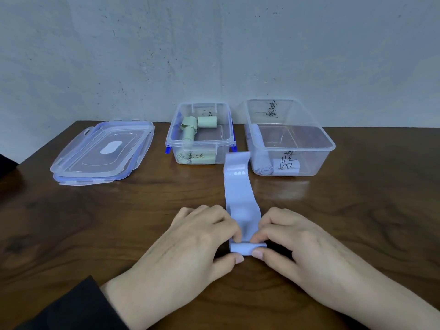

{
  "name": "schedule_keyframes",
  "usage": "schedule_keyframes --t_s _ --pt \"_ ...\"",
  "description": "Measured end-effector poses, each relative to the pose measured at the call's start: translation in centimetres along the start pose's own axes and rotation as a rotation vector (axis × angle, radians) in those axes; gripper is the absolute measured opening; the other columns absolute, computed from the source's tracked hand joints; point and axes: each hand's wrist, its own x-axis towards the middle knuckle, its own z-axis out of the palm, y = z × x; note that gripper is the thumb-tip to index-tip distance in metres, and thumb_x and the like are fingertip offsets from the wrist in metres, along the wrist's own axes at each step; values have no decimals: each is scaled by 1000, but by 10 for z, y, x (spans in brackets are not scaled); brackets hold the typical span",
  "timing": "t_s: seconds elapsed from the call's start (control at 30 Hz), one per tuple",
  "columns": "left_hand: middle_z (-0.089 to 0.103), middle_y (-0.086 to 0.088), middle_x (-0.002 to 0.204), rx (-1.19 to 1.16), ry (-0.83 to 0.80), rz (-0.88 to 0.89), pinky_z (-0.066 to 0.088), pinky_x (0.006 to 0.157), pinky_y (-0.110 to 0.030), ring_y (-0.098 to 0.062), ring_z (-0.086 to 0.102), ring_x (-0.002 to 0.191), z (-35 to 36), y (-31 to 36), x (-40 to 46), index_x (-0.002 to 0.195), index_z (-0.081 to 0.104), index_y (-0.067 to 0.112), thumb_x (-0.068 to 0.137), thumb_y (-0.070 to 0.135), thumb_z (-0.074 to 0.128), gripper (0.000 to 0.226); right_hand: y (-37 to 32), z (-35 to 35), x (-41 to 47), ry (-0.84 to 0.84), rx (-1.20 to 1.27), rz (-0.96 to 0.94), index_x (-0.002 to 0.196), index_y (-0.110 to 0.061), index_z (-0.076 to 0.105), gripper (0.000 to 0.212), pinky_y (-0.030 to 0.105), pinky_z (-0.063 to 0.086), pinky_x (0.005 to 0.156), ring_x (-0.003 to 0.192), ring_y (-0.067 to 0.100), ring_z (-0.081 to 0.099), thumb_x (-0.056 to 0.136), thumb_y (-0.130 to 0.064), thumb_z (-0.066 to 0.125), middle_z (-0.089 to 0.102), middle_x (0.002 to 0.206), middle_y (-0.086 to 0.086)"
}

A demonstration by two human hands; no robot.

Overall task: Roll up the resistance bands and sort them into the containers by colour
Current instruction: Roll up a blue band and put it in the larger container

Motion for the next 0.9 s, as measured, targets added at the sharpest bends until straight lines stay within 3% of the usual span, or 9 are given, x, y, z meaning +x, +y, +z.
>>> schedule_keyframes --t_s 0.23,0.33,0.53,0.67,0.9 --pt "46 23 98 24 12 5 40 87 -26 1 46 88 -3 0 0 97 60 41 93 54 40 24 1 0 0 15 28 17 96 -44 56 15 16 38 81 99 4 50 85 -52 62 51 98 -25" --pt "46 24 101 0 3 -13 38 89 -24 2 46 91 -3 0 0 102 57 42 87 60 42 28 1 0 0 19 18 11 97 -43 60 10 19 41 80 97 6 51 90 -50 57 50 98 -24" --pt "44 23 98 33 -7 -9 39 86 -24 0 48 88 -4 0 0 99 58 42 89 57 41 25 0 -1 0 22 37 25 106 -43 61 16 17 40 84 101 4 49 92 -51 56 49 99 -25" --pt "45 21 97 37 3 1 41 87 -27 -2 48 88 -2 2 0 100 62 41 93 57 39 29 0 -1 1 3 31 43 99 -44 59 15 18 40 83 103 7 49 87 -50 64 49 101 -23" --pt "42 24 110 16 -39 6 37 89 -24 2 45 101 -5 1 -1 108 56 42 84 64 45 34 1 -1 1 -7 24 46 106 -42 66 26 18 41 85 106 6 49 88 -56 54 50 104 -22"
